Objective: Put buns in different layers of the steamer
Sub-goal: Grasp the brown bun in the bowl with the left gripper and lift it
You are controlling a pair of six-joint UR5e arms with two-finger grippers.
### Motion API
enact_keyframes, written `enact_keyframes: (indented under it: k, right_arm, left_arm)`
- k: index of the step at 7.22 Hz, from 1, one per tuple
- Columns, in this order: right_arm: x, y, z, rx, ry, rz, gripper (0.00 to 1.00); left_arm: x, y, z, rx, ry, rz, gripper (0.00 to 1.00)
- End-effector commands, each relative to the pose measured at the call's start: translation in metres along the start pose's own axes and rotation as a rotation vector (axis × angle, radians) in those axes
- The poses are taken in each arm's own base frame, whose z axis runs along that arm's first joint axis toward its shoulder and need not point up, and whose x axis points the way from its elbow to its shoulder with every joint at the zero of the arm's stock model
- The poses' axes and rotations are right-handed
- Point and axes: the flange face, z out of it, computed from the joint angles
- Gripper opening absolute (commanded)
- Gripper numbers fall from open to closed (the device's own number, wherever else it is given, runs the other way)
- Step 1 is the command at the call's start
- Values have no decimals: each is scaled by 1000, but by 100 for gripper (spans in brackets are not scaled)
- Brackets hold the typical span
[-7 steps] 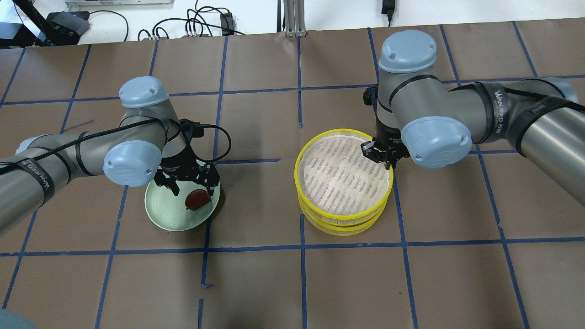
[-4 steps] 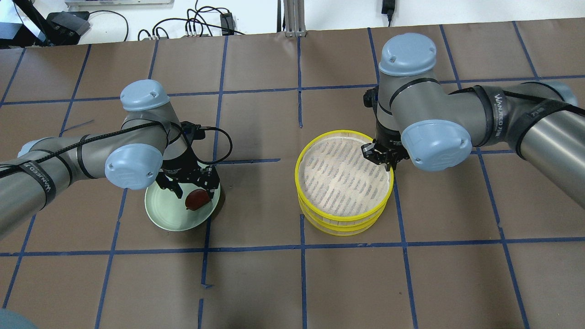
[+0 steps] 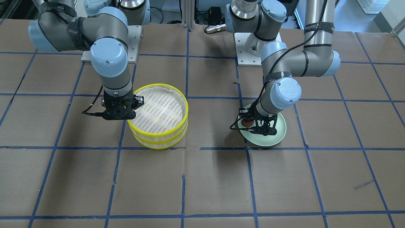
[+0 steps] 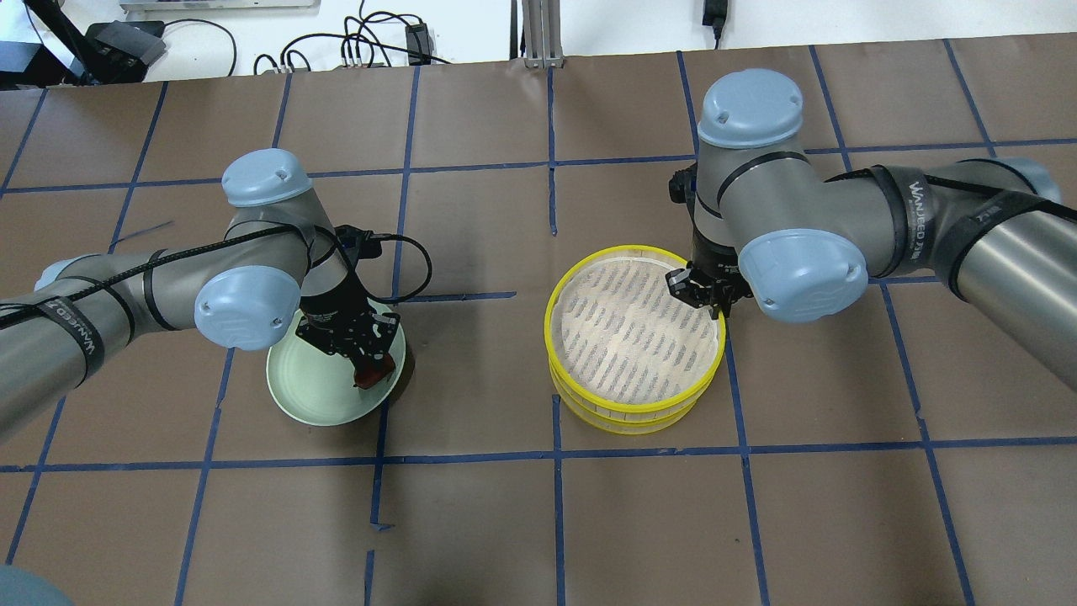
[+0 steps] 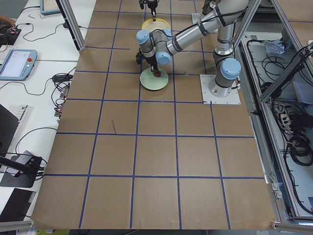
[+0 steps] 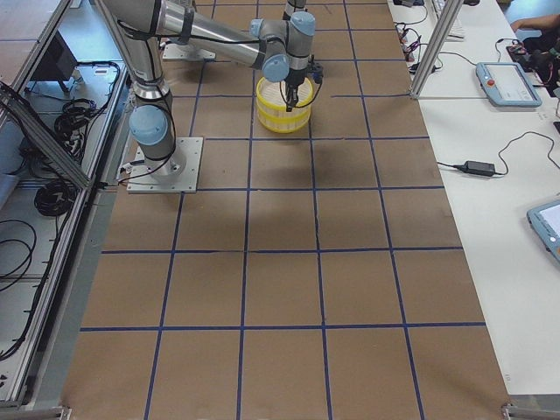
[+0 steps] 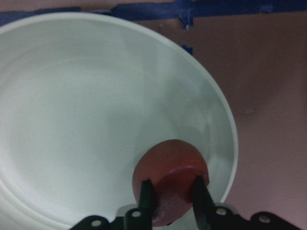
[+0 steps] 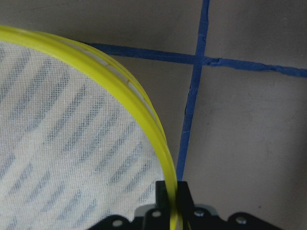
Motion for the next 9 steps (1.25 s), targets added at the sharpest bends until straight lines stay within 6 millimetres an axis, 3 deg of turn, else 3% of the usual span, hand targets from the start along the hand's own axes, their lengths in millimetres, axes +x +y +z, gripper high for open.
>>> enact_keyframes:
  k: [1, 2, 3, 4, 5, 6, 7, 9]
  right_arm:
    - [1, 0, 0, 0, 9, -6, 6]
    - [1, 0, 0, 0, 12, -6, 8]
    - [0, 2, 3, -6, 12, -11, 17]
    - [0, 3, 6, -11, 14, -16, 66]
    - [0, 2, 5, -3, 14, -18, 90]
    - [3, -1, -1, 9, 15, -15, 100]
    - [13, -3, -31, 60, 10, 3, 100]
    - [48, 14, -135, 116, -100, 50, 100]
  left_arm:
    - [0, 0, -5, 10, -4, 4, 1]
    - [0, 1, -22, 48, -11, 9, 1]
    - [2, 2, -46, 102, -25, 8, 1]
    - [6, 5, -82, 155, -31, 9, 1]
    - [12, 11, -117, 171, -24, 9, 1]
    - [30, 10, -145, 193, -9, 25, 1]
    - [56, 11, -159, 223, 10, -2, 1]
    - [104, 15, -178, 265, 133, -98, 2]
